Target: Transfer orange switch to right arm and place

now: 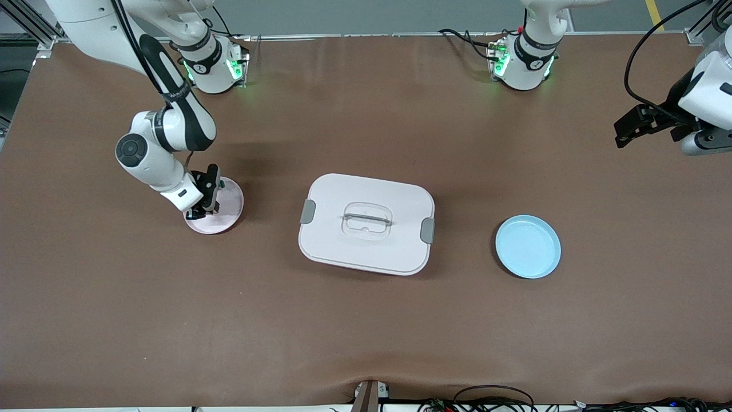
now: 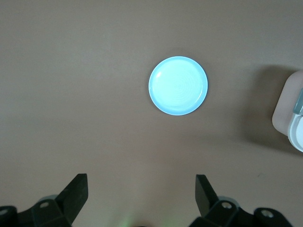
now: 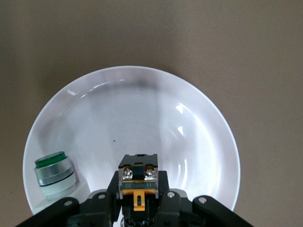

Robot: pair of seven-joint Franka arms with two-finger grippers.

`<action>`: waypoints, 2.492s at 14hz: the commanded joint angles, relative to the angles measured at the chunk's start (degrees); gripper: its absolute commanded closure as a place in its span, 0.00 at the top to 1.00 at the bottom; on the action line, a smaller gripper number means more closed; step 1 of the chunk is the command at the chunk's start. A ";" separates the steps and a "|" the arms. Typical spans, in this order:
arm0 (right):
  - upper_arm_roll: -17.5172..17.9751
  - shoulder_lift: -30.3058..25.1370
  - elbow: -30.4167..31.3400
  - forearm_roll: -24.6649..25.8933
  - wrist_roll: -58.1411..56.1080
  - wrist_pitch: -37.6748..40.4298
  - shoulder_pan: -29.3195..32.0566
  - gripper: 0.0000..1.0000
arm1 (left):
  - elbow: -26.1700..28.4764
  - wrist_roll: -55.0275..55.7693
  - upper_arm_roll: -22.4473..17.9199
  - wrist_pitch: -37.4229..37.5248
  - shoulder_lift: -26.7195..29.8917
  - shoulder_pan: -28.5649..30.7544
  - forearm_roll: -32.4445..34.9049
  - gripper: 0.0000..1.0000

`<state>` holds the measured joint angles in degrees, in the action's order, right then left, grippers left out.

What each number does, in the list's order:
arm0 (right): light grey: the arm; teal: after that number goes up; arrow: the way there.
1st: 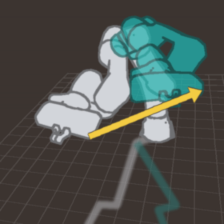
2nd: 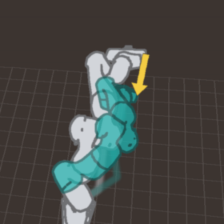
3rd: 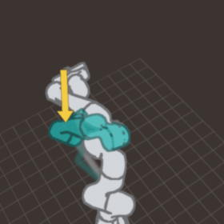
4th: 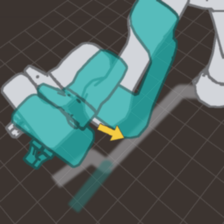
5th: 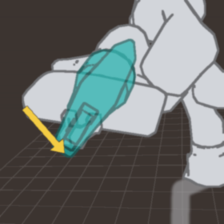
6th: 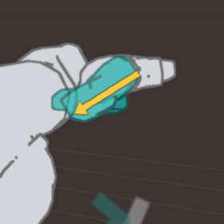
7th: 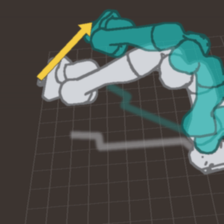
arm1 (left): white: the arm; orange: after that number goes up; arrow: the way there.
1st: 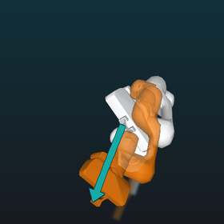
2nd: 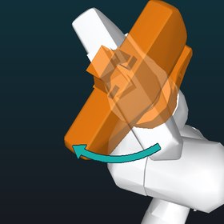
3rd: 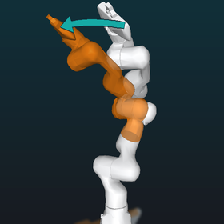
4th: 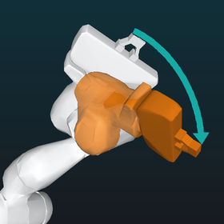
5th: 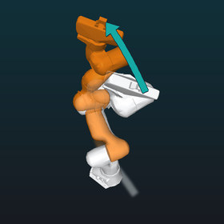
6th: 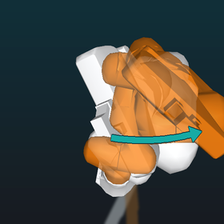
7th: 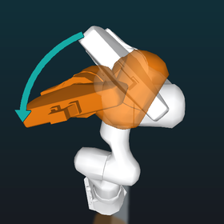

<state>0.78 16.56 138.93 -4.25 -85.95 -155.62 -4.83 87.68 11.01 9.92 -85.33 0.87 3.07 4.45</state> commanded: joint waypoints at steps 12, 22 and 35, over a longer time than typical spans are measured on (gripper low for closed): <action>0.72 1.19 -2.17 0.91 0.17 -0.56 0.09 1.00 | 1.36 -1.07 0.09 -0.89 1.15 -0.08 -0.93 1.00; 0.37 -9.34 -10.34 0.91 14.64 29.02 0.79 1.00 | 1.27 -1.16 0.18 -0.89 1.42 -0.08 -0.85 1.00; 0.19 -16.12 -32.83 4.78 56.13 58.04 1.49 1.00 | 1.18 -1.16 0.18 -0.89 1.42 0.01 -0.85 1.00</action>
<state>0.40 2.04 108.35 -0.67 -35.85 -100.37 -4.72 88.04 10.99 10.20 -85.65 0.99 2.93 4.45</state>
